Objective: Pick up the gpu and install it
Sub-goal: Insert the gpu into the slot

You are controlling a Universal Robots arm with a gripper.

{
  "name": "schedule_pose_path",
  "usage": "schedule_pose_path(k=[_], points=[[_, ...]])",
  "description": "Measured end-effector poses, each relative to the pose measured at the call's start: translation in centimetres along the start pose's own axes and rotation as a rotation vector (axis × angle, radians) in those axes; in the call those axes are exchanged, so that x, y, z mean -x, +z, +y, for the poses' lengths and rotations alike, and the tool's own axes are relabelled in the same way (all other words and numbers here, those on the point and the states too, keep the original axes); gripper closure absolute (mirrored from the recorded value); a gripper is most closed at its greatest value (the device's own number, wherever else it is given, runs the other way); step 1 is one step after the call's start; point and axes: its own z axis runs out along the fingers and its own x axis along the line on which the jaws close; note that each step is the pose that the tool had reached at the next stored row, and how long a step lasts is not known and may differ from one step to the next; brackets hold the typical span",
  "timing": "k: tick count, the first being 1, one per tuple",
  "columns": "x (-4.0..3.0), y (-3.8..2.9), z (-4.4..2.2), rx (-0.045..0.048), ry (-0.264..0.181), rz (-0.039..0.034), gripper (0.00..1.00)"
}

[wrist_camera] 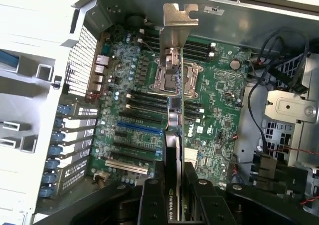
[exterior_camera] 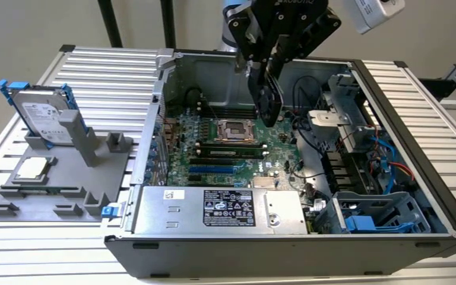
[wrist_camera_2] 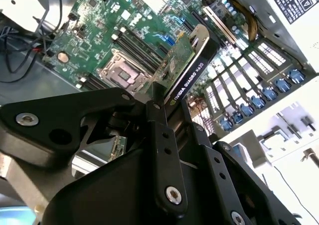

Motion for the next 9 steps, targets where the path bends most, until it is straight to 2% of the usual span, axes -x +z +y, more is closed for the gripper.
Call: schedule_pose_path(k=[9], points=[[0.00, 0.00, 0.00, -0.0010, -0.065, 0.0073, 1.00]])
